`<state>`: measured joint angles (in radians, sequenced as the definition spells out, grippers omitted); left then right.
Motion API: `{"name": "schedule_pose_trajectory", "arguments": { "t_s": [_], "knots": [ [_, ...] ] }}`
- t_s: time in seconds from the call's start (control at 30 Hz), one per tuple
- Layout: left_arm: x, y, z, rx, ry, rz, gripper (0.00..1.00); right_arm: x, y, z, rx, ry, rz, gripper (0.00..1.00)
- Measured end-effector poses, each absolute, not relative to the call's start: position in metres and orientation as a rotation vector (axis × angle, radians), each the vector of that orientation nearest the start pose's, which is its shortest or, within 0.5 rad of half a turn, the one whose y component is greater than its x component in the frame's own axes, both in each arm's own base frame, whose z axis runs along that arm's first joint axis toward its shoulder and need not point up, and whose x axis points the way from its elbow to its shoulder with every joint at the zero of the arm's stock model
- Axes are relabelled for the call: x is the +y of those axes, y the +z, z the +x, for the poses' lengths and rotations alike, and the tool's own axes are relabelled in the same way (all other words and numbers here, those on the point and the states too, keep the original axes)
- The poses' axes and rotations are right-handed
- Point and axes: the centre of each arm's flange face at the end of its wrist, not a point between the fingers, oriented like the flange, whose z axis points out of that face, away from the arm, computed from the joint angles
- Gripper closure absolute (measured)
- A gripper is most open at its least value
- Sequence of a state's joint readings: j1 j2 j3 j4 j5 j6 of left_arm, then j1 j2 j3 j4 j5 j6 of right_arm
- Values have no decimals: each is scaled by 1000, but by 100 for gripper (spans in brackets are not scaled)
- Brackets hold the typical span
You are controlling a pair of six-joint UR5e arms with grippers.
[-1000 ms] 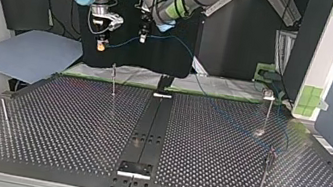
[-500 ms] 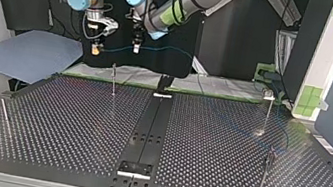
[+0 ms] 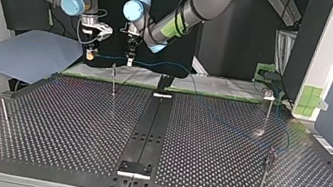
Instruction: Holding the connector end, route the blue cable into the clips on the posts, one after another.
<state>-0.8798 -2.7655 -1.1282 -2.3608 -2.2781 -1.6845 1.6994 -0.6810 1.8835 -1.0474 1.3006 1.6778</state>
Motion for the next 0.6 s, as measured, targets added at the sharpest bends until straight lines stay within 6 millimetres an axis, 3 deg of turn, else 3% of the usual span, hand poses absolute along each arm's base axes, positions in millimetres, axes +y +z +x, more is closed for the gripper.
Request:
{"name": "schedule_pose_trajectory", "arguments": {
  "t_s": [0.27,0.6],
  "knots": [
    [-637,-78,436,1580,-244,74,98,-537,-45,228,-1227,1505,1582,100],
    [-644,-88,444,1563,-268,70,98,-540,-54,220,-1246,1489,1583,100]
  ]
}}
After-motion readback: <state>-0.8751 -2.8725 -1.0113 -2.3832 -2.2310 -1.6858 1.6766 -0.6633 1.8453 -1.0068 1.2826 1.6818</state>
